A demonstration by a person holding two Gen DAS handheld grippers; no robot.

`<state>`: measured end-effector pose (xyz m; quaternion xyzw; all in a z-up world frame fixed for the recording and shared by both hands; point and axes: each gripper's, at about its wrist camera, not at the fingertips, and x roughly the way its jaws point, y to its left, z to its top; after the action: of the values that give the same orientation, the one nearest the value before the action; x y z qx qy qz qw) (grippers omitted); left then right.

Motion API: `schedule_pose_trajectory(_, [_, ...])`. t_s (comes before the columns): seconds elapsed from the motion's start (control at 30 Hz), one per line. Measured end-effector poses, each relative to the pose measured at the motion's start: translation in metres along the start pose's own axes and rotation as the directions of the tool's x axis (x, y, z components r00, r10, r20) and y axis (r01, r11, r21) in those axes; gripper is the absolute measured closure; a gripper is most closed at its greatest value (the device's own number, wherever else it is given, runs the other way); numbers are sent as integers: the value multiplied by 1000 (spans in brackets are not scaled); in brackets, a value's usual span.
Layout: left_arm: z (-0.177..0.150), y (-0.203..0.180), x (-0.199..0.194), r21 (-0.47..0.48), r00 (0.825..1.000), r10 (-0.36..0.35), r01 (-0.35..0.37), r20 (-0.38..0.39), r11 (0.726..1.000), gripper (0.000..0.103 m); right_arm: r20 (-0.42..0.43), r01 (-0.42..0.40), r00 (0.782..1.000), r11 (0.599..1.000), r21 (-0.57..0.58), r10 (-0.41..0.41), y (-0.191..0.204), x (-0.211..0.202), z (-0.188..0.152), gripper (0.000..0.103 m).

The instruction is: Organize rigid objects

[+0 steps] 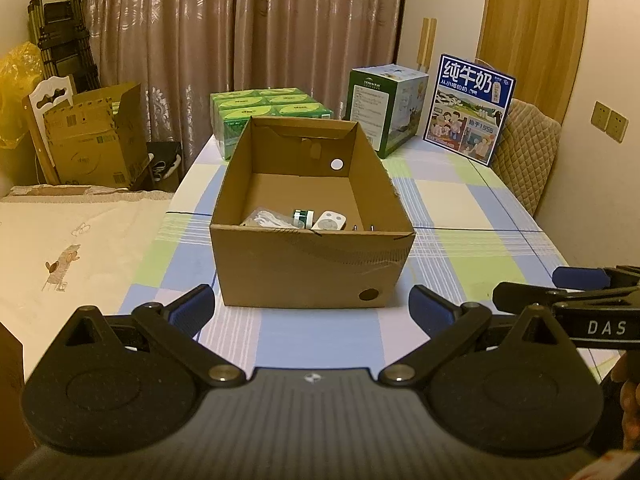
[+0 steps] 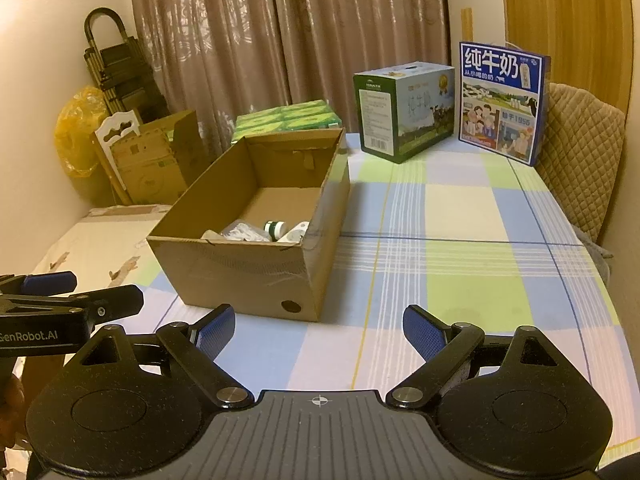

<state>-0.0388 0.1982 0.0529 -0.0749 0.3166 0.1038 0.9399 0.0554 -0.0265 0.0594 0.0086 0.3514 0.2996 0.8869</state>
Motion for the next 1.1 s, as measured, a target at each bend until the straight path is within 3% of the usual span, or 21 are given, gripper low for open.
schedule_pose_trajectory(1.1, [-4,0,3,5,1000,9,-9,-9,1000,1,-4,0,1000,1000,3,0,0,1,0,15])
